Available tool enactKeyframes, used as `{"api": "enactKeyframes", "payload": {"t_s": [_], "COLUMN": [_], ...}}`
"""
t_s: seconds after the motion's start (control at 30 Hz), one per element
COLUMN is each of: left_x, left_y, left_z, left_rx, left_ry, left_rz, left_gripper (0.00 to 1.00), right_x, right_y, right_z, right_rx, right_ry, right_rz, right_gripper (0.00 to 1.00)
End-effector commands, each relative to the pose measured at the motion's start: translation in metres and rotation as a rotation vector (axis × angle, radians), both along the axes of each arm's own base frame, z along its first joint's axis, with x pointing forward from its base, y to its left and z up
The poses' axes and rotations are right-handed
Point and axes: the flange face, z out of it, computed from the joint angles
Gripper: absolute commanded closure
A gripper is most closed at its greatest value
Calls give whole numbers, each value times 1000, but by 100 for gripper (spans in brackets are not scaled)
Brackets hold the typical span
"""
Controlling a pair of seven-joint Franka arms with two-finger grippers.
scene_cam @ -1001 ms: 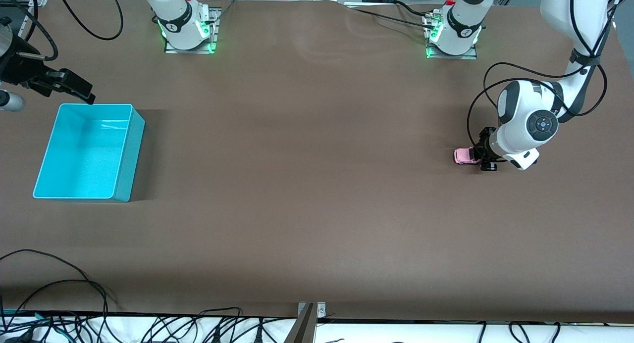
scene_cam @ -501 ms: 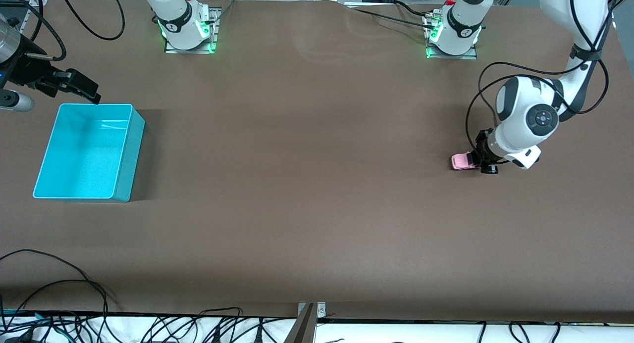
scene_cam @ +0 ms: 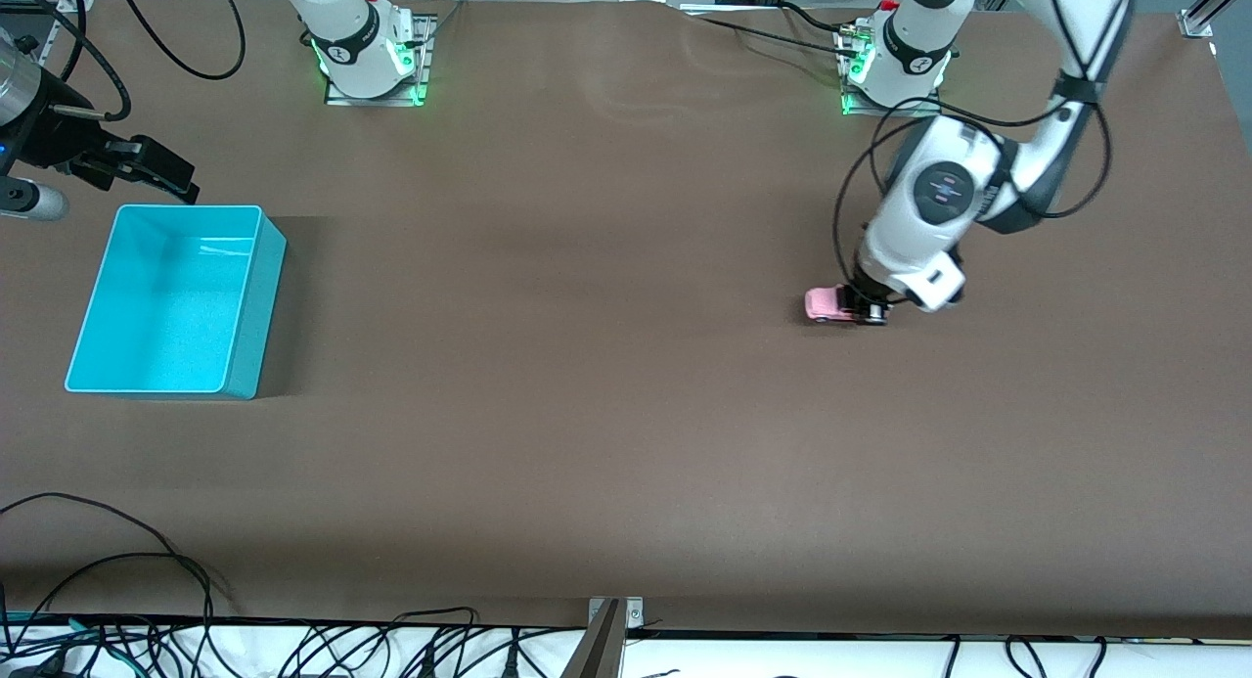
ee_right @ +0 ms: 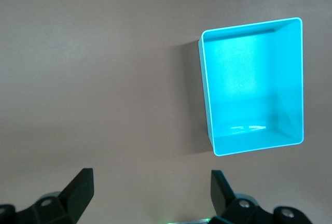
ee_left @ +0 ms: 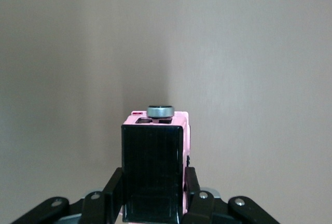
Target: Wind and store pink jeep toy
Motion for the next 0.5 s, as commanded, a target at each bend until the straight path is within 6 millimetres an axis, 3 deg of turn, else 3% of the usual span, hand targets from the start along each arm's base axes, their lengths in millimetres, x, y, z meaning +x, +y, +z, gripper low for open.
{"api": "enactKeyframes", "payload": {"t_s": [0.0,0.17,0.47], "left_x": [-14,-30,-15], "left_y": [-40,-78,-108], "left_z": [-4,-22,-57], "left_rx": [26,30,-3], "left_ry": [-28,-39,10], "left_rz": [4,-8,115], "left_gripper": [100,100,100], "right_x": [-3,-3,-3], "right_y": [-1,-1,-1], "right_z": [1,1,2], "right_rx": [-3,-3,-3], "right_ry": [5,5,3], "right_rz": [0,2,0], "right_gripper": [0,0,0]}}
